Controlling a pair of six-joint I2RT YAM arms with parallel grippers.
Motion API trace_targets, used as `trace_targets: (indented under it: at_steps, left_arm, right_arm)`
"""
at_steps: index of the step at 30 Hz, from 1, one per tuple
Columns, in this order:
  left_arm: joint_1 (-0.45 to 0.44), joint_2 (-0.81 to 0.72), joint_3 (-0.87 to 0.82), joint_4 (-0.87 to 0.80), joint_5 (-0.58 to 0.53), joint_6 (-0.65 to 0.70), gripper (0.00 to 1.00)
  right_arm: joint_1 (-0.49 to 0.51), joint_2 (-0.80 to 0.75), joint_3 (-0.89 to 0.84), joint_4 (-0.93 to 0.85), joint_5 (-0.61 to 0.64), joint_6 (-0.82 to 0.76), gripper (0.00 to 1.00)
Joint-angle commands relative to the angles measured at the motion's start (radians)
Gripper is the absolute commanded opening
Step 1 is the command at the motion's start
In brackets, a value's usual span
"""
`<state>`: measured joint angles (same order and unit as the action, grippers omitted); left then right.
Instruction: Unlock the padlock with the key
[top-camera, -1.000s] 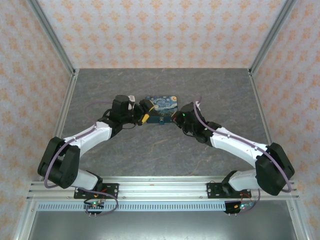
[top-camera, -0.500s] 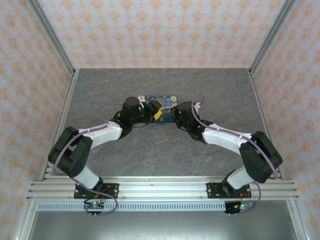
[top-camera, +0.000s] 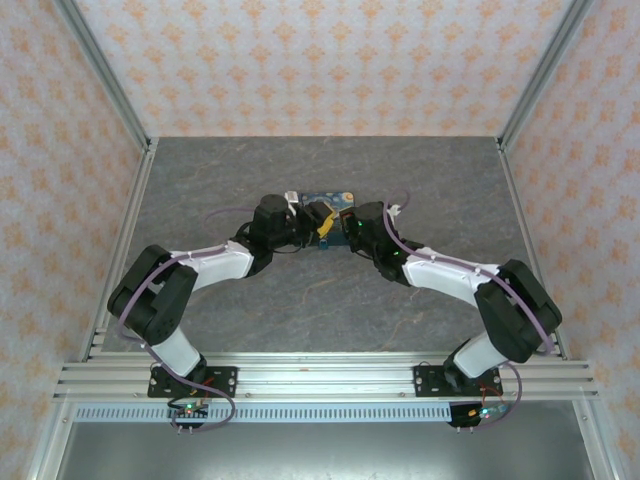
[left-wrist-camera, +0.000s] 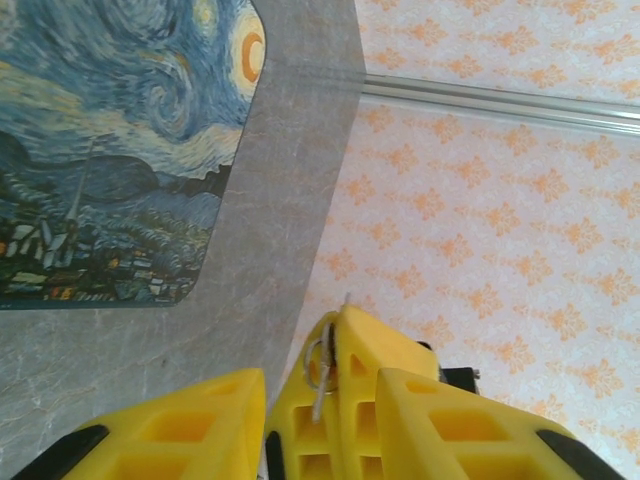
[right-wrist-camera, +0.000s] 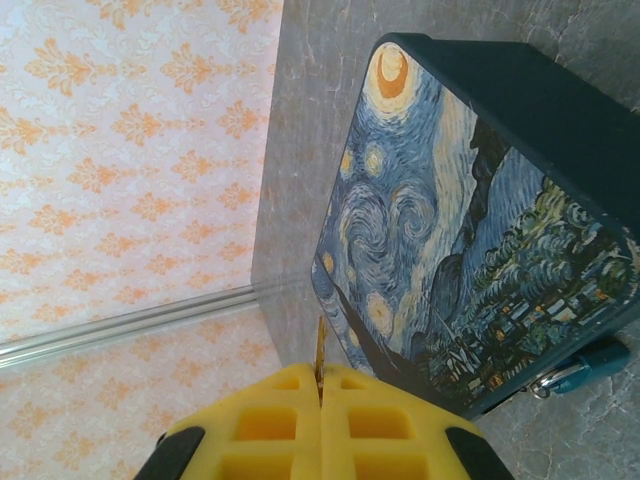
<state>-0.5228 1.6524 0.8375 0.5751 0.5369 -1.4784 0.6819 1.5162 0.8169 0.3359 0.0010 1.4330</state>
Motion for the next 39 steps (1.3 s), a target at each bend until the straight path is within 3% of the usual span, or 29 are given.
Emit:
trace_targets:
  at_steps: [1,18,28,29,32,39]
  left_arm:
    - [-0.007,0.008,0.034,0.048,-0.025,-0.011,0.32]
    - [-0.015,0.023,0.044,0.039,-0.031,-0.010,0.15]
    - [-0.019,0.024,0.054,0.014,-0.032,0.004,0.00]
    - [-0.019,0.024,0.055,0.008,-0.030,0.014,0.00]
    - [-0.018,0.009,0.068,-0.041,-0.016,0.076,0.00]
    - [0.004,-0.067,0.178,-0.377,0.069,0.513,0.00]
  right_arm:
    - [-0.003,0.011,0.004,0.032,0.020,0.013,0.00]
    - [-0.006,0.017,-0.013,0.054,0.016,0.025,0.00]
    - [-0.006,0.015,-0.019,0.058,0.014,0.020,0.00]
    - [-0.009,0.008,-0.022,0.058,0.014,0.014,0.07]
    - [-0.038,-0.041,-0.069,0.051,0.005,-0.004,0.40]
    - [-0.187,-0.285,-0.220,-0.057,-0.087,-0.178,0.48]
